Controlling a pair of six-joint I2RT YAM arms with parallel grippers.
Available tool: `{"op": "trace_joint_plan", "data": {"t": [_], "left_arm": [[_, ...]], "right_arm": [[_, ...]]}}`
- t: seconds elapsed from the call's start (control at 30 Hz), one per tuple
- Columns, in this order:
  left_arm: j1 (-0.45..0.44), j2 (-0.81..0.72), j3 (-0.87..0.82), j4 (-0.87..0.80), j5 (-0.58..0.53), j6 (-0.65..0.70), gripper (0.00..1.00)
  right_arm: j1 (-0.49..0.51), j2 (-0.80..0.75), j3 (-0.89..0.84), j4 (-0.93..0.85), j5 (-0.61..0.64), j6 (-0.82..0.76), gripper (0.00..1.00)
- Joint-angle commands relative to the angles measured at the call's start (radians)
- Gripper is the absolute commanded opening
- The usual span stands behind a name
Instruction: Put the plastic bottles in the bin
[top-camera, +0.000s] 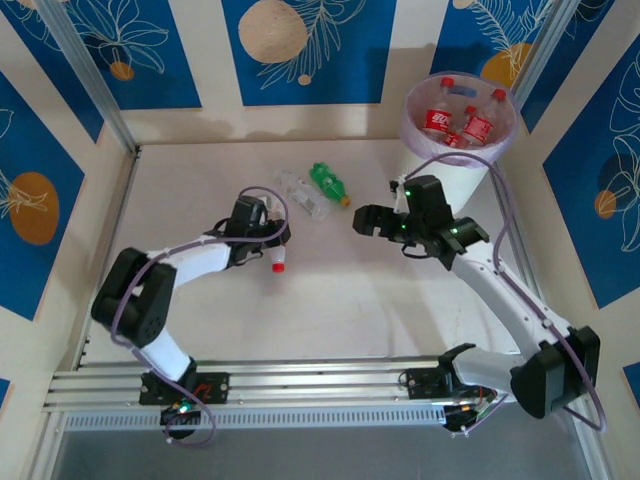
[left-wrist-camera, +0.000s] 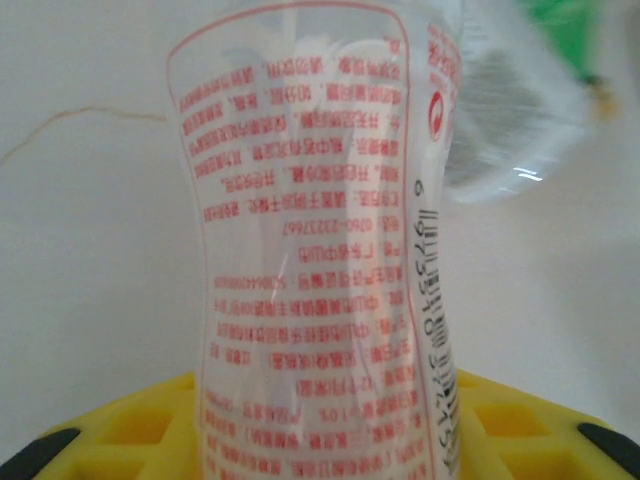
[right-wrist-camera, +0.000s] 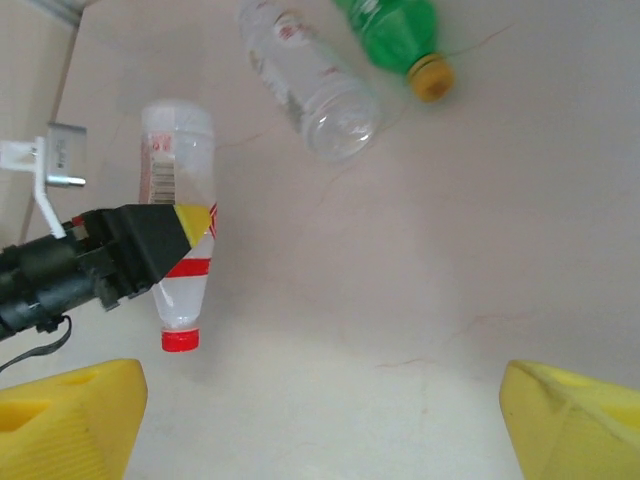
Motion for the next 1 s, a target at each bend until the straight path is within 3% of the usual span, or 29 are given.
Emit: {"op": "trace_joint_plan", "data": {"t": [0.0, 0.13, 0.37, 0.7, 0.87, 0.97], "left_arm": [[-0.002, -0.103, -0.055, 0.135, 0.251, 0.129, 0.45], [-0.002, -0.185, -0.119, 0.224, 0.412, 0.155, 0.46], [-0.003, -0.189, -0.144, 0.350, 0.562, 0.112, 0.45], [-0.029, -0.120, -0.124, 0.513, 0.601, 0.035, 0.46], [-0.038, -0.118, -0.119, 0.500, 0.596, 0.040, 0.47], [-0.037, -0.136, -0.124, 0.478, 0.587, 0.054, 0.49]], "right_arm": [[0.013, 0.052, 0.032, 0.114, -0.121, 0.056, 0.92], [0.018, 0.138, 0.088, 0.192, -0.202, 0.076, 0.92], [0.040, 0.258, 0.174, 0.273, -0.291, 0.106, 0.93], [0.103, 0.397, 0.245, 0.348, -0.358, 0.139, 0.91], [0.110, 0.434, 0.258, 0.379, -0.359, 0.160, 0.81], [0.110, 0.447, 0.264, 0.390, -0.364, 0.169, 0.66]]}}
